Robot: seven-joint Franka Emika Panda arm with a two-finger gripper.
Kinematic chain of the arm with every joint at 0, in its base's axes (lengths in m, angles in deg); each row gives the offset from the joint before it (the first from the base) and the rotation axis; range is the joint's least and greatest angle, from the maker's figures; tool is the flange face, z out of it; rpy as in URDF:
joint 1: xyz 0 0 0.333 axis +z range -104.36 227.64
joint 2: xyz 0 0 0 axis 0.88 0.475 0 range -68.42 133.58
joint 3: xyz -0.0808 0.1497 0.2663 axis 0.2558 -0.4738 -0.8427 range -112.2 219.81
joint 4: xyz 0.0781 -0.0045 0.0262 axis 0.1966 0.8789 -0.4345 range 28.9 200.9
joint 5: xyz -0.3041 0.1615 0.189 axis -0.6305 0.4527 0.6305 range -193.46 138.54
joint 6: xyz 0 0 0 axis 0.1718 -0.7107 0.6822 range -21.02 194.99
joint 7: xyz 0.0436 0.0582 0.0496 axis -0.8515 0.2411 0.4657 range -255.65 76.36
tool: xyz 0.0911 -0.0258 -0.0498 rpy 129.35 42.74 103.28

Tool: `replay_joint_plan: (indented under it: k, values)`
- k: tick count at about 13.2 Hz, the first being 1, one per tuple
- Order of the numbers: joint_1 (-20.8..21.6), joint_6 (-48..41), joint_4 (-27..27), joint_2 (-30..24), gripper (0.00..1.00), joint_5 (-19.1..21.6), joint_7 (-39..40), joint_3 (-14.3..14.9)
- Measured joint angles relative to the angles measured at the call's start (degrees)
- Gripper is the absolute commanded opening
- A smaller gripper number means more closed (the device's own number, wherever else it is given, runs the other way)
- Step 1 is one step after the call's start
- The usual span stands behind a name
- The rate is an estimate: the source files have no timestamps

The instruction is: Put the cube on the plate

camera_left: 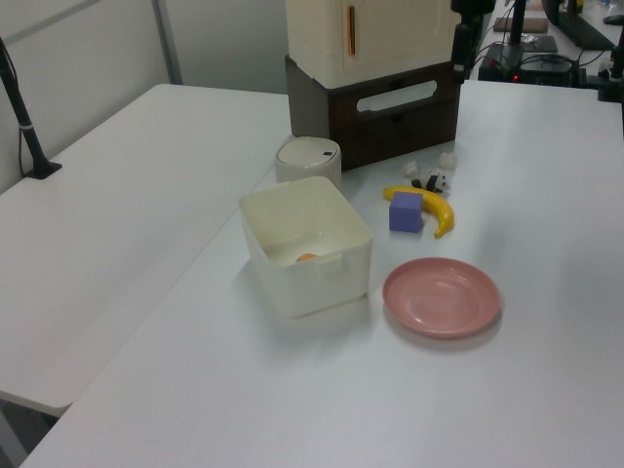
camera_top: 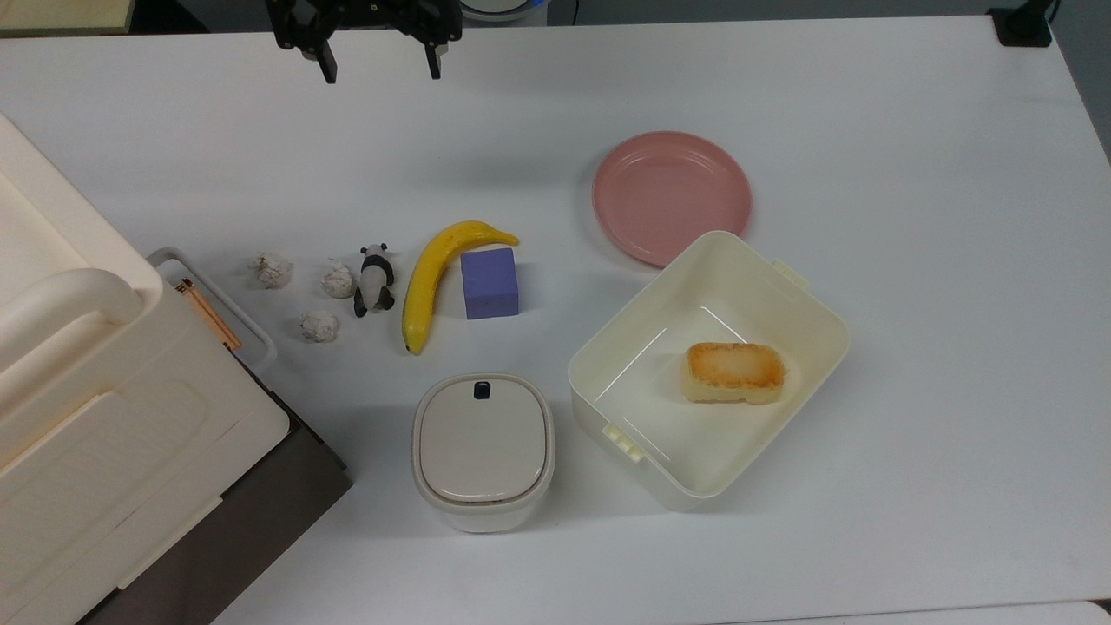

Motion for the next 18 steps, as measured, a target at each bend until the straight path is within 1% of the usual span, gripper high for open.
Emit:
replay_joint_plan:
  k: [18]
  values:
    - [0.0, -1.1, -0.1, -0.1, 1.00, 0.9, -0.5, 0.0]
